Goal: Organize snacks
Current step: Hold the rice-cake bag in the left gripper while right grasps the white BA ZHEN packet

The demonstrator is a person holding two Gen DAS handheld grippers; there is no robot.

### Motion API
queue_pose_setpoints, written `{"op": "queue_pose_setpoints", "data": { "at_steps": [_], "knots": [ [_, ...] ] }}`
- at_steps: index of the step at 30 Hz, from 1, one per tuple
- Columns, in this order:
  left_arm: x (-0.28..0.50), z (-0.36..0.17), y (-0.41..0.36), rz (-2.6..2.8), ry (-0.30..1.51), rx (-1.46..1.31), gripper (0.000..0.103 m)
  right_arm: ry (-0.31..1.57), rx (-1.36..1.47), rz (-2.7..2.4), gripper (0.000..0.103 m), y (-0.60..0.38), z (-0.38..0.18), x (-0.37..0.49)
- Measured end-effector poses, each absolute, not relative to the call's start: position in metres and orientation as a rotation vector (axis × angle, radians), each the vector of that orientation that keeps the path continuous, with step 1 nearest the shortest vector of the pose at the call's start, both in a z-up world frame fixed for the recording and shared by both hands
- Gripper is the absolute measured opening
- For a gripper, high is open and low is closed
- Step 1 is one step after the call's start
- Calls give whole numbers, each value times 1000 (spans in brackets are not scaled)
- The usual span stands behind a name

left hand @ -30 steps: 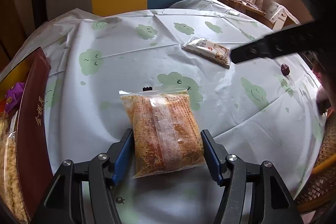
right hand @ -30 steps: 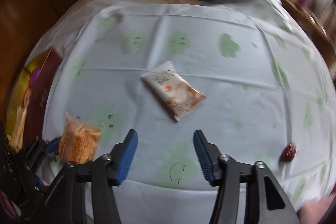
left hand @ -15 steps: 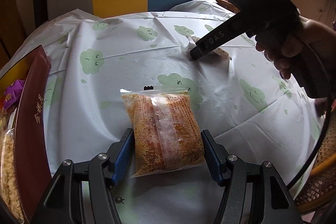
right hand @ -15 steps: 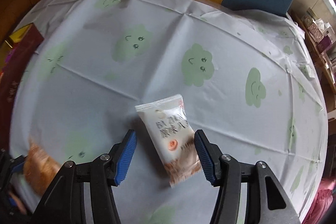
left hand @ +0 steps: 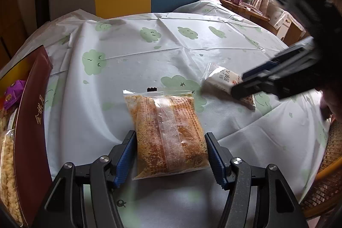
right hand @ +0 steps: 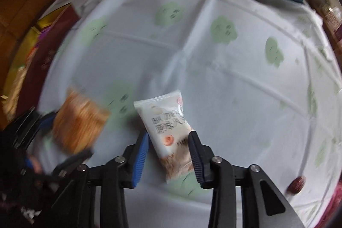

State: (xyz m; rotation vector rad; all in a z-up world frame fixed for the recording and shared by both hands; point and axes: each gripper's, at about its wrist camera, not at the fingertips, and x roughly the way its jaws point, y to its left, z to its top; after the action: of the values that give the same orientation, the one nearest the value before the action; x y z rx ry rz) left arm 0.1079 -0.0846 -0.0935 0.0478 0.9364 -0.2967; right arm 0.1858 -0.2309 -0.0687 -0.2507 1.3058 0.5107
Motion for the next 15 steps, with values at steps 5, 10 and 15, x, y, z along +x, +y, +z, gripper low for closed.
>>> {"op": "queue_pose_setpoints", "data": {
  "at_steps": [5, 10, 15],
  "knots": [
    [108, -94, -85, -294, 936, 52, 65, 1275, -242, 534, 51, -243, -56, 169],
    [109, -94, -86, -295, 938, 55, 65, 1250, -303, 520, 61, -240, -61, 179],
    [109, -95, -86, -296, 936, 56, 65, 1271, -416, 504, 59, -222, -83, 196]
  ]
}}
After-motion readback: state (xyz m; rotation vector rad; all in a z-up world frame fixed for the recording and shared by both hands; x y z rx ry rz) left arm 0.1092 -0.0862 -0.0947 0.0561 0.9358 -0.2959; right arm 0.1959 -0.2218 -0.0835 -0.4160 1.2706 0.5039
